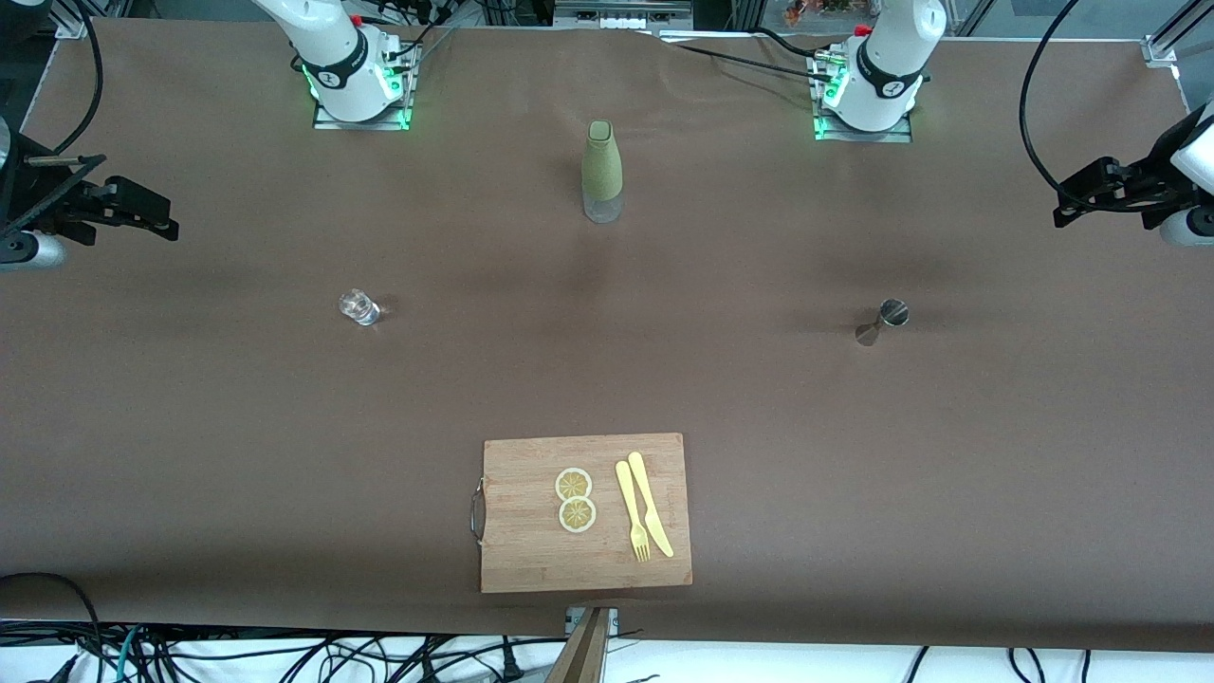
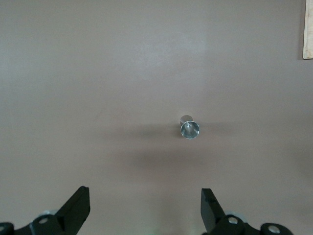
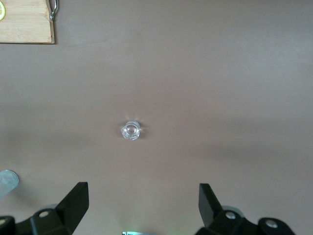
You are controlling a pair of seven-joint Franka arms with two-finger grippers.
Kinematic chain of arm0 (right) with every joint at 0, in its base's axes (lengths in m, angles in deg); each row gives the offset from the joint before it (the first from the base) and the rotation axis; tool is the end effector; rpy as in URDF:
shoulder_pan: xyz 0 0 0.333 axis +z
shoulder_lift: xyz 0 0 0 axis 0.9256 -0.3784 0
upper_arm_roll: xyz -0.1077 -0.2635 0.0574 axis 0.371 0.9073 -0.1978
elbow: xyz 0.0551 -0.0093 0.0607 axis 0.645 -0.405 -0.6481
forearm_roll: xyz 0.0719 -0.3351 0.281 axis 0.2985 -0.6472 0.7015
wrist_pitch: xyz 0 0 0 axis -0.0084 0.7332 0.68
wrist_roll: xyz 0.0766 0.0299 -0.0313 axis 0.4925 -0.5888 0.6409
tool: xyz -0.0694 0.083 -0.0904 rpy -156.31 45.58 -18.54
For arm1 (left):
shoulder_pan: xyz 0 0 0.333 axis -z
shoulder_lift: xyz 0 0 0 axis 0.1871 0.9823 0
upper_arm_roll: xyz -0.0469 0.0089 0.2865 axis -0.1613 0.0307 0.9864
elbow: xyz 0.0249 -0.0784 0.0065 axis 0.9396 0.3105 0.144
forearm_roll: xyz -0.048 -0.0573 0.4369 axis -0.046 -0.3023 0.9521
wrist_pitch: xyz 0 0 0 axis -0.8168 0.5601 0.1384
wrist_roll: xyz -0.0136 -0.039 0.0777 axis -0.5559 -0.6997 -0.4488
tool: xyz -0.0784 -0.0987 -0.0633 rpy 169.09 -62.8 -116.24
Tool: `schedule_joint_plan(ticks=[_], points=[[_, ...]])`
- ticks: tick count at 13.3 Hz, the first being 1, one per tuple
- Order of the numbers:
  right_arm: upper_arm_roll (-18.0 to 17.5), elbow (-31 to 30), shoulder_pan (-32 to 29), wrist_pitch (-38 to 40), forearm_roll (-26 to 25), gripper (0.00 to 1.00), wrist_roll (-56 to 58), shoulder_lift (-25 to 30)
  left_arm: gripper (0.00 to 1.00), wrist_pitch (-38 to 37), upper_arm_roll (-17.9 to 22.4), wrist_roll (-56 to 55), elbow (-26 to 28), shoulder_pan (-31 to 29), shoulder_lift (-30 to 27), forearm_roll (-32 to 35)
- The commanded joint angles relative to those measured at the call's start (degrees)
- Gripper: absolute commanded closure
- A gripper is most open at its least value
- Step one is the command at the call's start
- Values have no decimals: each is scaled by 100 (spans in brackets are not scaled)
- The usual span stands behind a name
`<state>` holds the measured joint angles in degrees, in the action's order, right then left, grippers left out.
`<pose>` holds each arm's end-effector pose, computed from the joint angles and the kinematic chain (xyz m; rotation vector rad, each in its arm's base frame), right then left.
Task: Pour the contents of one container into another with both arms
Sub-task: 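Move the right gripper to the glass cup while the left gripper approaches the jigger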
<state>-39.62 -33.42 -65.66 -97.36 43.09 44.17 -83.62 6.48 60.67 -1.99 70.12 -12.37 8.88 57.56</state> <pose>0.6184 0.0071 0.5455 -3.1181 -0.1000 0.1424 0.5916 0.0168 0.5599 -3.0960 0.0072 0.1212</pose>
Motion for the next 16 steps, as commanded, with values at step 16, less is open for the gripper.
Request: schedule_joint_plan(ticks=[16], points=[[43,-139,-446,164,952,0,906,-357,0,1061,428,1565,808,-26,-30,60]])
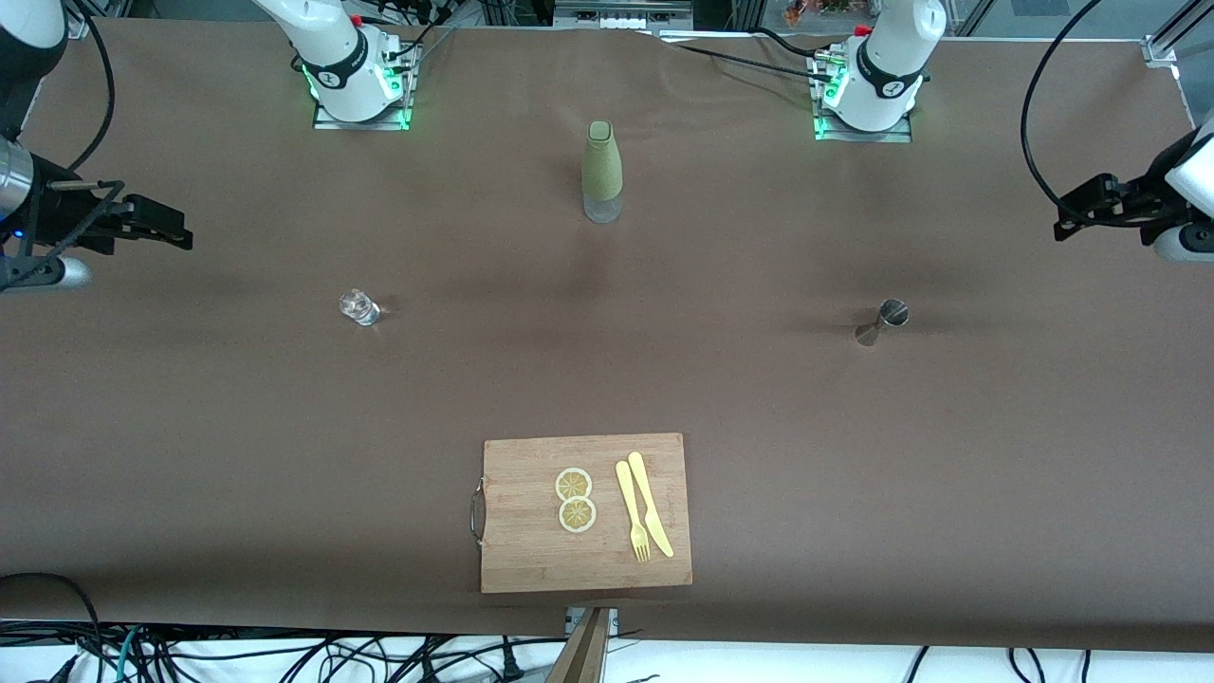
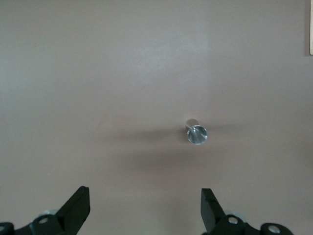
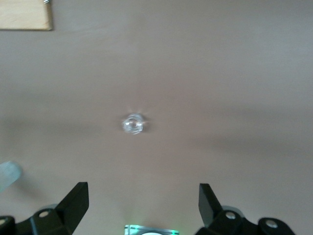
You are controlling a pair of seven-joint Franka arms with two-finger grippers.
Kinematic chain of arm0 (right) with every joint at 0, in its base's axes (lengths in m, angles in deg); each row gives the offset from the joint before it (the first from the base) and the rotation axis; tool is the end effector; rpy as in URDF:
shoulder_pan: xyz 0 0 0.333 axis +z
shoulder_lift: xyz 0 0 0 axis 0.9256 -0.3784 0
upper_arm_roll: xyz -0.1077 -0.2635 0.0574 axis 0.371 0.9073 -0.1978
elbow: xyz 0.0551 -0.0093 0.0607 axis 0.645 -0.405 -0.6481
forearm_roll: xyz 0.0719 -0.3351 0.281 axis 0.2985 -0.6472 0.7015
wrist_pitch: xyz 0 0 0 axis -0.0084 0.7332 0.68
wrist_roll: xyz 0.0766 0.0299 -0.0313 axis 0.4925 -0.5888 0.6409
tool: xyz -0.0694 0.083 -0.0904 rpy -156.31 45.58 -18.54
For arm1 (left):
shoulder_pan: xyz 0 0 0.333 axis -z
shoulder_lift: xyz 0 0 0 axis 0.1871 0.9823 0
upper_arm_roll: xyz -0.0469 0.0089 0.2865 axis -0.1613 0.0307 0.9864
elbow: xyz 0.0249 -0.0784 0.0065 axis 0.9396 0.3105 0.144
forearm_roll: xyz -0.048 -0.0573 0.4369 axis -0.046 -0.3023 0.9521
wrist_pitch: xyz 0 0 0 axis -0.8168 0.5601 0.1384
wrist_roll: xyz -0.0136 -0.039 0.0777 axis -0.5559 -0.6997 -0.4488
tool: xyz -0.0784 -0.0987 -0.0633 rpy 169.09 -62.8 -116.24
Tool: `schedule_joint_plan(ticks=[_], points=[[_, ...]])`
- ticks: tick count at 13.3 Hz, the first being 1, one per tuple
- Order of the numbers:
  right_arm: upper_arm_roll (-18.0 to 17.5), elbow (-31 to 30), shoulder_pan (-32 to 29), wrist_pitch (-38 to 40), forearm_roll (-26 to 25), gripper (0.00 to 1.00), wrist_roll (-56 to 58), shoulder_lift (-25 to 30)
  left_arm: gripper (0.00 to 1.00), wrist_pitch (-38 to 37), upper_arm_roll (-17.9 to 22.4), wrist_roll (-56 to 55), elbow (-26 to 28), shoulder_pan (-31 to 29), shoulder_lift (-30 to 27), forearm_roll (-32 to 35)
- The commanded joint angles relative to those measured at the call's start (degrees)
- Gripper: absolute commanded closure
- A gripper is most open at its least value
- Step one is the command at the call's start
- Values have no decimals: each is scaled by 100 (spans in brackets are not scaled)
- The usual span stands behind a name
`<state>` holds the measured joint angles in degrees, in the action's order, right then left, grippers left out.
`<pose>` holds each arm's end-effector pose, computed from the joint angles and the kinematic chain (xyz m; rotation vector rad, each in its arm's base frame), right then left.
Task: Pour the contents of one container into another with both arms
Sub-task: 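Move the right gripper to the glass cup while the left gripper approaches the jigger, then grasp the glass cup with the right gripper while the left gripper grasps the jigger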
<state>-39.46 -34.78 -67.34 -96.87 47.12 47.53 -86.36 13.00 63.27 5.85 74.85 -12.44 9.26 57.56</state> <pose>0.6244 -0.0021 0.5037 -3.0313 -0.1371 0.2514 0.6014 0.0447 0.5222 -3.0982 0.1541 0.0890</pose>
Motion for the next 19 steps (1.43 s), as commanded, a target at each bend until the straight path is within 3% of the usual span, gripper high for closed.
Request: schedule_joint_plan(ticks=[1,4,8,11,14,19], points=[[36,6,-384,184,727,0,1026,-180,0,576,238,1124,458,-18,-60,7],[36,-20,-754,491,1148,0,3008,-514,0,1278,528,2221,976,-27,46,-474],[98,-116,-1263,282,1825,0,6208,-1243,0,2010,714,4174,1689,-343,484,-1855],[106,-520,-1711,229,2572,0,8134,-1552,0,2265,714,5430,1760,-597,801,-2118],[106,-845,-2002,246,3073,0,9753,-1937,0,2467,714,7405,1778,-975,1546,-3188],[106,-890,-2187,247,4110,1,12161,-3202,0,2582,722,9789,1813,-1196,2330,-3894]])
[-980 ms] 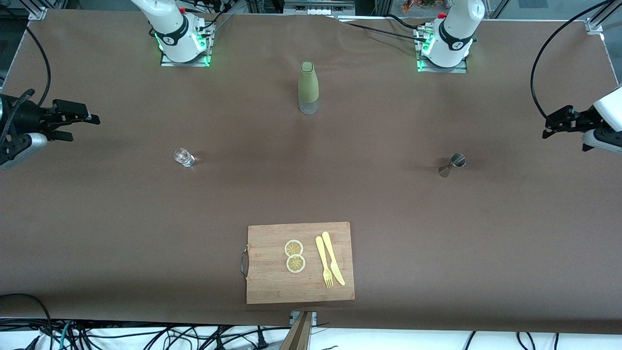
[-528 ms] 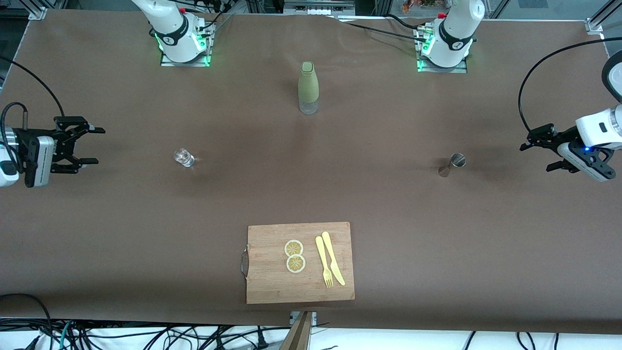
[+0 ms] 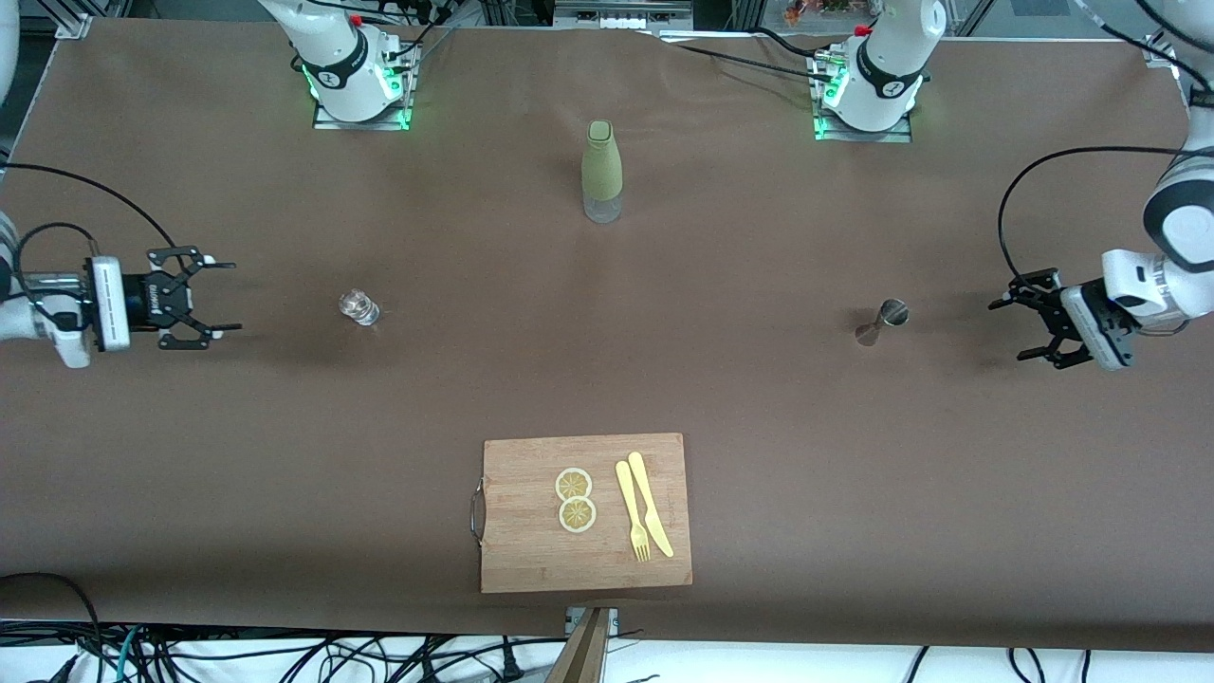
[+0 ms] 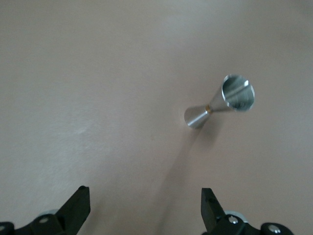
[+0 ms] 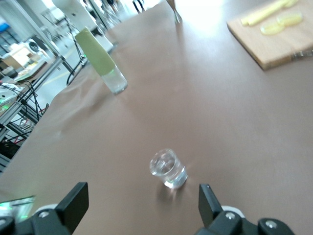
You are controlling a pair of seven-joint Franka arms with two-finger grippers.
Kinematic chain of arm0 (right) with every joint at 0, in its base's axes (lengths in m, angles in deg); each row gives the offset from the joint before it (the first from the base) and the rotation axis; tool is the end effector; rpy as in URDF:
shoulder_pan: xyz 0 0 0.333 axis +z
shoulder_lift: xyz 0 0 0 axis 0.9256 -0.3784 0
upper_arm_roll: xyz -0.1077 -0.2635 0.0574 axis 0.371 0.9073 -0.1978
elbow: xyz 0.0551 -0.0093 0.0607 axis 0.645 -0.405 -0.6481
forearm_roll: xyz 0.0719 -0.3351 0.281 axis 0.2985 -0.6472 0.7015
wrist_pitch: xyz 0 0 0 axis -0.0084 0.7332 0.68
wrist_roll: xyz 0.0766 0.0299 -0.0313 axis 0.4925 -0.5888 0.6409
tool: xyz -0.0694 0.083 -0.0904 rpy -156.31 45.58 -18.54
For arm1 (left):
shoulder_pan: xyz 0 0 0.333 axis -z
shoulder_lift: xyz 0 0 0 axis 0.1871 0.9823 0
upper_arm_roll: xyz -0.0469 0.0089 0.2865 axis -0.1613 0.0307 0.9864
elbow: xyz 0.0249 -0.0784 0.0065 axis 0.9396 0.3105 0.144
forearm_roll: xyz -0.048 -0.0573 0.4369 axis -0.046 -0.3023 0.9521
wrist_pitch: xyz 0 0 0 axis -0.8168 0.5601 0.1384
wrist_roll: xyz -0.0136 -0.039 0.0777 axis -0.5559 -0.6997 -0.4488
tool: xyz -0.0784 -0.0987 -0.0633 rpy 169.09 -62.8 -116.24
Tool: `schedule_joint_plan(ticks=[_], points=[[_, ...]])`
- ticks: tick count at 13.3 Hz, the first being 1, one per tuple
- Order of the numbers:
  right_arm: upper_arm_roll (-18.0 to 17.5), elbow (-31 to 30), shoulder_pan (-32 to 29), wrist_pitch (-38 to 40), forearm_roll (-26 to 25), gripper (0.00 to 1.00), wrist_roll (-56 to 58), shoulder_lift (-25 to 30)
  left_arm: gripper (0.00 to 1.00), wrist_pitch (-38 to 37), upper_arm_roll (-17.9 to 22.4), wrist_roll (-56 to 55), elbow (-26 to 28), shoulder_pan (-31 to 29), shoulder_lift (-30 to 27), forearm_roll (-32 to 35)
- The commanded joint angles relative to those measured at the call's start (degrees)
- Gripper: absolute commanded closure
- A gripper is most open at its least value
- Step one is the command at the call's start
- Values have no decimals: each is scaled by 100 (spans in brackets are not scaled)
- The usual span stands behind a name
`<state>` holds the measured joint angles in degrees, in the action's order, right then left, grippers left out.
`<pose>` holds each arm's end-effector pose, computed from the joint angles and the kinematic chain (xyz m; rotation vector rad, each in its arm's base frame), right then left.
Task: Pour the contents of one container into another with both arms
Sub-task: 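Grasp the glass cup with the right gripper while the left gripper grasps the jigger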
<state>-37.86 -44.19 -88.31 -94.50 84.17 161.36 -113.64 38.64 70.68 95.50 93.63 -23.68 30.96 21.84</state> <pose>0.5827 -0.1482 0.1658 -1.5936 -1.3928 -0.4764 0.5693 0.1873 0.1686 2.3585 -1.2675 0.2880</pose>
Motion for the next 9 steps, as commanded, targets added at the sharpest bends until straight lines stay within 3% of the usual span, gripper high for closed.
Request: schedule_joint_plan(ticks=[1,4,9], points=[[-62,60,-81,-25,599,1,1191,-668,0,10,-19,1333,-65,-107,318,-584],[-88,34,-19,-87,1047,1,2150,-1126,0,-60,-19,3239,-56,-300,810,-1551],[-115,25,-10,-87,1399,1,3005,-1785,0,-1086,-27,4782,-39,-574,1197,-1720]])
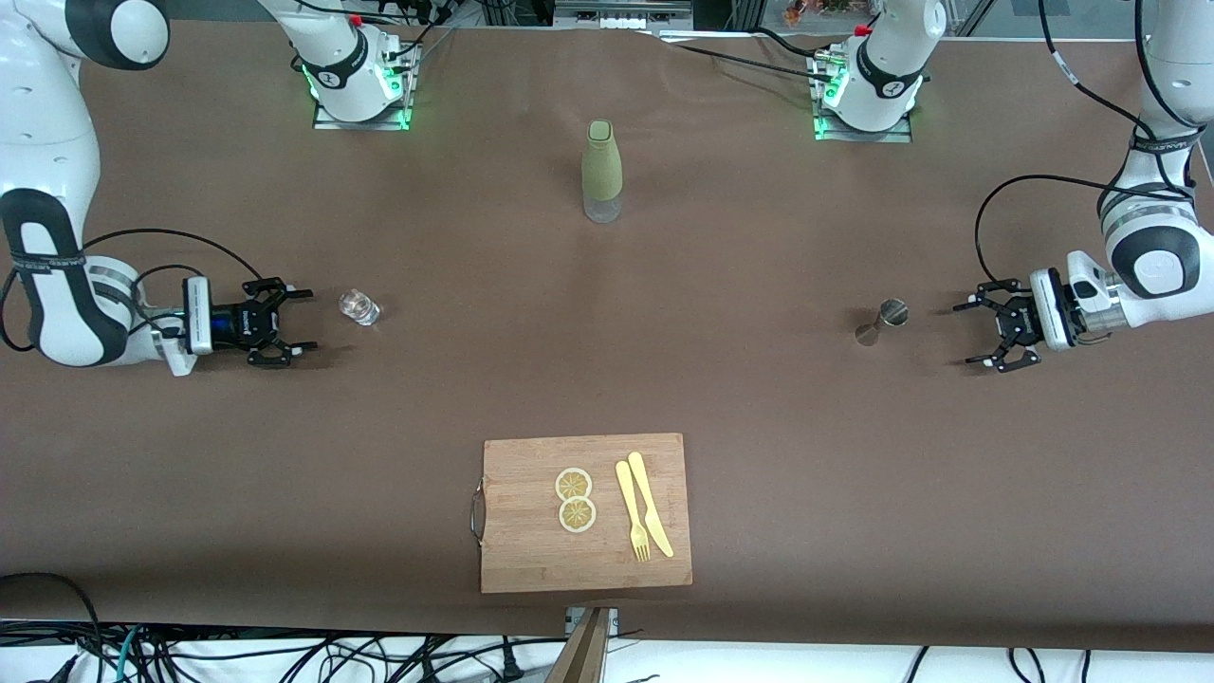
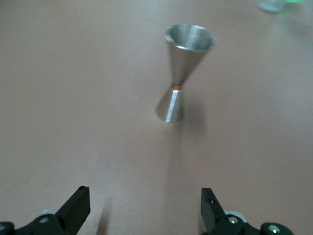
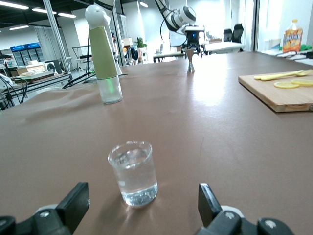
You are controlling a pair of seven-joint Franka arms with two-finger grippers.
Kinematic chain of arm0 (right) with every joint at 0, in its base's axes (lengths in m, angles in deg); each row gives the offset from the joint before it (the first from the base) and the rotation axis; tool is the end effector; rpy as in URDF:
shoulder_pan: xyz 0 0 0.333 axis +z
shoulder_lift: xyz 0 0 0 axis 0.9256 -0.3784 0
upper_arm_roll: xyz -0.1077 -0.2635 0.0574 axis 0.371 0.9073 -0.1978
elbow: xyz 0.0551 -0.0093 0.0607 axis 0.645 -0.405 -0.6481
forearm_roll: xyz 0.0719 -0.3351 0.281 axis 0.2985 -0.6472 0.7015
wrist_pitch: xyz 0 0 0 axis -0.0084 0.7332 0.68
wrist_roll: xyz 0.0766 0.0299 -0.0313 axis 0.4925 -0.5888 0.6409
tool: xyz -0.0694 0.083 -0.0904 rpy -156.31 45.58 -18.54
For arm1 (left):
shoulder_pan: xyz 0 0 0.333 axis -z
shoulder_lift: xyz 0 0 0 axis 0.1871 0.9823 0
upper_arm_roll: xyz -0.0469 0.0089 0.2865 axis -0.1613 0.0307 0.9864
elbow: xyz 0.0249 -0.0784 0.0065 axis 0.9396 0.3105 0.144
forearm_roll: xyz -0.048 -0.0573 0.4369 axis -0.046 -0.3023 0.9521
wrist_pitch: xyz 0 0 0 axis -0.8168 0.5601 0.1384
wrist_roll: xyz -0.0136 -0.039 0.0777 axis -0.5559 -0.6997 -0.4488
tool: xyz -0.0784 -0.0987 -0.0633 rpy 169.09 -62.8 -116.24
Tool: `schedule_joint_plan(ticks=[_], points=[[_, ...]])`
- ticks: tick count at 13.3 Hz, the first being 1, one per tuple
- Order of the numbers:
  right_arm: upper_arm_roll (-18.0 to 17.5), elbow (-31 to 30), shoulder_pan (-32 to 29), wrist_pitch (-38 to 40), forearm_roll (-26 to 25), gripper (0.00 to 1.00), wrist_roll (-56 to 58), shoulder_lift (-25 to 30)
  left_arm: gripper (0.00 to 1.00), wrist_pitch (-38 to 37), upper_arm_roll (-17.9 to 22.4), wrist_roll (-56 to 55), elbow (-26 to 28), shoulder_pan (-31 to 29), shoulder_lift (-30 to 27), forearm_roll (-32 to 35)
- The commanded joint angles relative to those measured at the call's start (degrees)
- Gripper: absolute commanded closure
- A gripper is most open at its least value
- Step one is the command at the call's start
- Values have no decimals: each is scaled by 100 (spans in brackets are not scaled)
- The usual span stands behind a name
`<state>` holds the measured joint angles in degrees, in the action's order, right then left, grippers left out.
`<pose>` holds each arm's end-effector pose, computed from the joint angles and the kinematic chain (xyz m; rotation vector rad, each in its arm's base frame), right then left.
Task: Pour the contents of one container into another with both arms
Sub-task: 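Grasp the glass cup with the right gripper while the left gripper grasps the jigger, then lift the glass cup with the right gripper while the left gripper lifts the jigger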
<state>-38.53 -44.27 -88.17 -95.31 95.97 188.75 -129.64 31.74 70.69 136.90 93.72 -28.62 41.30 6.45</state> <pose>0.5468 -0.1049 0.0180 -1.2771 -1.4168 -0.8543 0.5233 0.1947 0.0724 1.8682 -1.5924 0.6693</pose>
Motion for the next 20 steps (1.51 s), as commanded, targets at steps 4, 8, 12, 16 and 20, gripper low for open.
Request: schedule_joint_plan(ticks=[4,8,12,16,20], points=[[-57,-73,195,3,659,1,628,-564,0,-548,-388,687,5,-35,374,-454],[-57,-144,424,38,792,1,742,-573,0,-557,-583,1624,5,17,603,-1077],[-57,-442,564,73,932,1,839,-573,0,-741,-696,2364,5,105,726,-1271],[-49,-547,547,231,923,1,927,-564,0,-934,-864,2515,22,158,823,-1360],[-31,-741,556,284,845,1,953,-555,5,-1049,-855,2498,31,167,832,-1360]])
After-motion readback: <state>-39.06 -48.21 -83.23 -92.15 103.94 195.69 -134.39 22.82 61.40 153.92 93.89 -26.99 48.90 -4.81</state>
